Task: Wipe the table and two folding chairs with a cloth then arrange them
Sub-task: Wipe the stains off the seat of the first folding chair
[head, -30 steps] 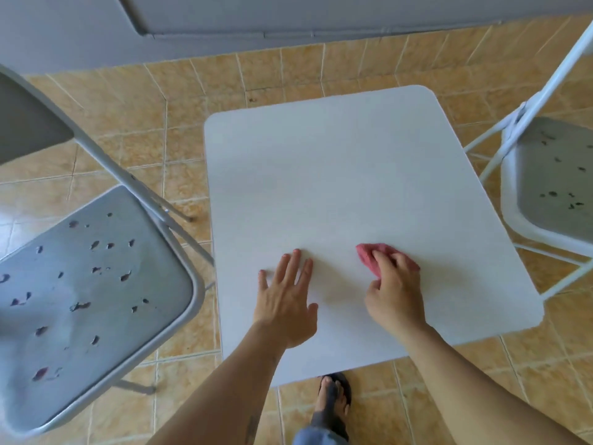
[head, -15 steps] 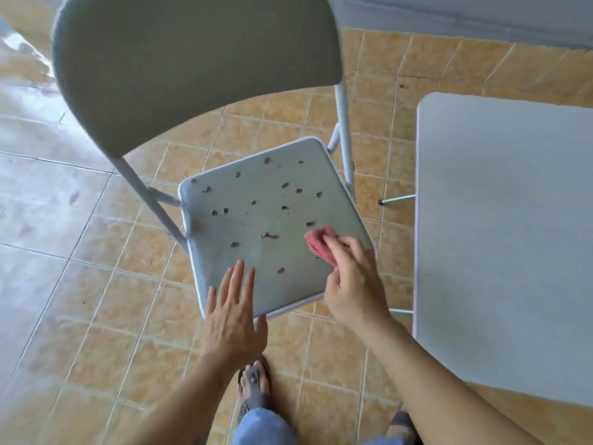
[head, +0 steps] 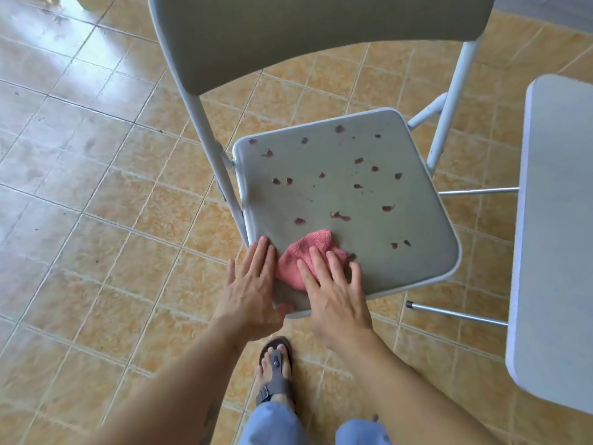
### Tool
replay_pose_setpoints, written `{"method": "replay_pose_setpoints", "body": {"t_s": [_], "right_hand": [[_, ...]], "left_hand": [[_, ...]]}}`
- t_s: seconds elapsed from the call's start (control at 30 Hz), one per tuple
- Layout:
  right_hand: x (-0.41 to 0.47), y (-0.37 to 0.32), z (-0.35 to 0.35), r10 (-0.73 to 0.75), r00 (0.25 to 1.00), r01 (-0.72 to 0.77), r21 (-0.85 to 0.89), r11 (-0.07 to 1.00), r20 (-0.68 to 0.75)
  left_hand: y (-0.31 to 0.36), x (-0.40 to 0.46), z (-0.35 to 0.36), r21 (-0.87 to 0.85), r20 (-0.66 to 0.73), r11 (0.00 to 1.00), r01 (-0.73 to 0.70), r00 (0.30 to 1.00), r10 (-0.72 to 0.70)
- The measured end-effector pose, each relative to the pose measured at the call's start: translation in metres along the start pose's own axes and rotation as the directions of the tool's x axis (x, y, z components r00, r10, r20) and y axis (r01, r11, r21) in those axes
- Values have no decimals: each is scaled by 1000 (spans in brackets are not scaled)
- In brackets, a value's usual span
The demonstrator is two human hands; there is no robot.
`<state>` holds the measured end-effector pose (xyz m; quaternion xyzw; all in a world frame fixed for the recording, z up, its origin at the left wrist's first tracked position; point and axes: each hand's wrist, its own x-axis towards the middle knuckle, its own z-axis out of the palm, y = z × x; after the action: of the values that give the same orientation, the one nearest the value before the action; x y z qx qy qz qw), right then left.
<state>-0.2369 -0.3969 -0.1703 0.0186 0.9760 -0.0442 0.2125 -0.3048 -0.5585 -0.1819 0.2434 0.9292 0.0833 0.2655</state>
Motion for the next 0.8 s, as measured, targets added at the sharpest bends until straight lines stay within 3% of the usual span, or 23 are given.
{"method": "replay_pose_setpoints", "body": {"t_s": [0.17,0.27,0.4,0.5,0.63,0.73,0.8], "right_hand": [[-22,90,-6,343,937,-347,-60,936,-62],[-37,143,-11,409,912,-409,-51,911,-23],[-19,115,-9,340,922,-317,144,937,-186],[0,52,-5,147,961,-91,237,967,-233],[19,31,0,-98,980,120,125,985,-173],[25,75,-5,-149,978,143,-46,989,-149],[26,110,-10,-100,987,86,-110,990,-129]], "left_hand": [[5,3,-4,38,28,999,33,999,-34],[9,3,-4,34,36,998,46,998,-47],[9,0,-3,23,35,999,38,999,-38],[5,-1,0,16,18,1000,18,1000,-19],[3,1,3,0,-7,1000,-3,1000,3],[-1,4,1,-18,-72,1000,-22,997,21],[0,11,-2,-17,-132,1000,1,991,-3]]}}
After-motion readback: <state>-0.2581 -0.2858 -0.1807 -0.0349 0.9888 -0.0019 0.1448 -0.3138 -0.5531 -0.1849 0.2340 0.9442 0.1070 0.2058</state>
